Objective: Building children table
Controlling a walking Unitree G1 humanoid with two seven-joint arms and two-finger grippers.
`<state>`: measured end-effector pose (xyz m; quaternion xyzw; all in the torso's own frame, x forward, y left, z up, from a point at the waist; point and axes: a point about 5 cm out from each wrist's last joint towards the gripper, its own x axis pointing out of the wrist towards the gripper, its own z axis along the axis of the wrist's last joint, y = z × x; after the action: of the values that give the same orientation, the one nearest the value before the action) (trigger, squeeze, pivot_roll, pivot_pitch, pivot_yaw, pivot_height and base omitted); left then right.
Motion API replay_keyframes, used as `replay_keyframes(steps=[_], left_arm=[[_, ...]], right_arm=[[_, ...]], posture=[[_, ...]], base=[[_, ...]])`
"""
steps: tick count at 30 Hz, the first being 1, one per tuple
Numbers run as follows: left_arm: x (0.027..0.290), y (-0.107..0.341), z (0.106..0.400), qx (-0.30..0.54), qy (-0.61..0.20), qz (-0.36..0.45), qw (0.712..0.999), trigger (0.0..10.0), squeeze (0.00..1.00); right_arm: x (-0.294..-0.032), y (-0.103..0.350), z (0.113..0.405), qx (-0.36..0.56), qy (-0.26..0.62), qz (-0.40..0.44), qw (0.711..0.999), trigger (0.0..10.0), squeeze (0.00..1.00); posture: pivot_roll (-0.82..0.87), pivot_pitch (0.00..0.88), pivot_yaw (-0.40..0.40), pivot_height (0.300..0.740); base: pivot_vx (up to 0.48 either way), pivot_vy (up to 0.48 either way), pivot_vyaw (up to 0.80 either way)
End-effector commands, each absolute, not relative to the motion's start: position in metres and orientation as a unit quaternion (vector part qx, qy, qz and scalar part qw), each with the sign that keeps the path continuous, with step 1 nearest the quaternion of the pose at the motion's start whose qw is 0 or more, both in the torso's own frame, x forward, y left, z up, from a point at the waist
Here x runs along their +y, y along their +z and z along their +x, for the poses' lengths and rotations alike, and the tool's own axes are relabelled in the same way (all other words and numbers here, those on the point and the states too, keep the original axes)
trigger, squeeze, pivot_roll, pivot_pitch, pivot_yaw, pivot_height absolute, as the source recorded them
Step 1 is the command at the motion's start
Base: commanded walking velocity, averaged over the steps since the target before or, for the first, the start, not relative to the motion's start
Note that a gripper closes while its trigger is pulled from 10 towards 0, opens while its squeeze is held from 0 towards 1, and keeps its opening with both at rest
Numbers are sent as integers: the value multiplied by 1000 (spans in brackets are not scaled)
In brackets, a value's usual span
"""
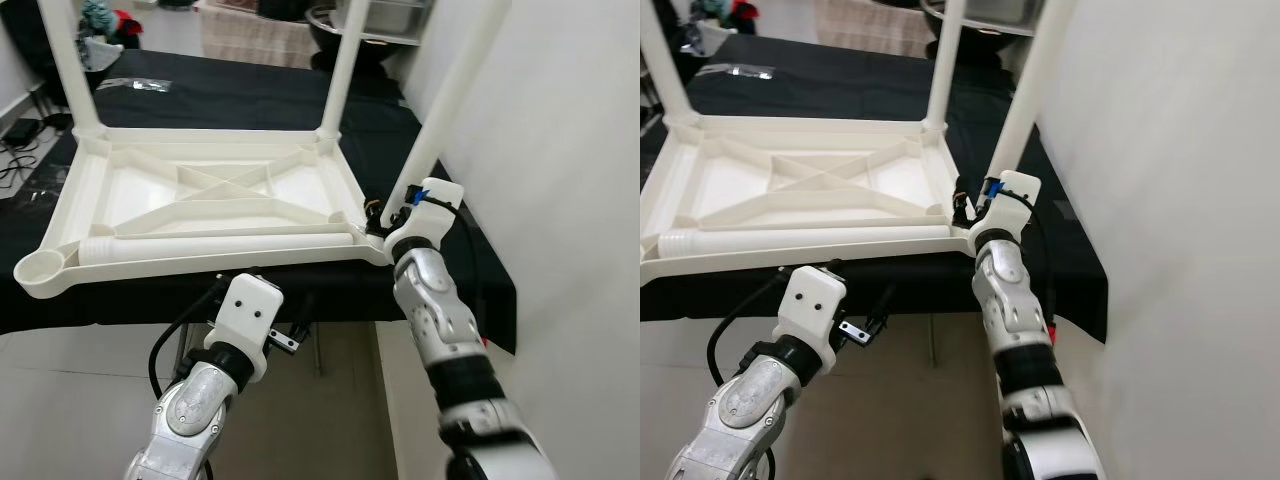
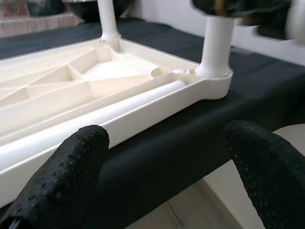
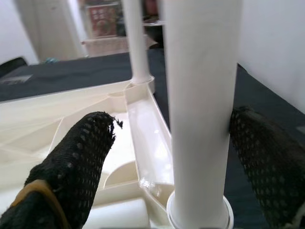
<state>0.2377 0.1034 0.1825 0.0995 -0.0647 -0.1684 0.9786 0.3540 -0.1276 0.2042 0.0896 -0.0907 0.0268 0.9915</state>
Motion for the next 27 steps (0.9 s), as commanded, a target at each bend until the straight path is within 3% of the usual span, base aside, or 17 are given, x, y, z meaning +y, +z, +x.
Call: replay_keyframes(steps=[1, 13, 20, 27], left_arm=[[108, 176, 239, -44, -165, 99, 980, 10000, 0], [176, 185, 259, -24, -51, 95, 994, 10000, 0], [169, 196, 256, -62, -20, 87, 994, 10000, 0], [158, 198, 253, -65, -26, 58, 996, 10000, 0]], right_arm=[[-120, 206, 350, -93, 57, 85, 990, 10000, 0], [-152, 176, 312, -72, 30, 41, 996, 10000, 0], [-155, 174, 302, -70, 21, 30, 997, 10000, 0], [-150, 179, 300, -72, 30, 30, 997, 10000, 0]], posture=[[105, 125, -160, 740], [100, 128, -155, 740], [103, 123, -151, 740], [100, 119, -149, 740]], base=[[0, 0, 0], [0, 0, 0], [0, 0, -564], [0, 0, 0]])
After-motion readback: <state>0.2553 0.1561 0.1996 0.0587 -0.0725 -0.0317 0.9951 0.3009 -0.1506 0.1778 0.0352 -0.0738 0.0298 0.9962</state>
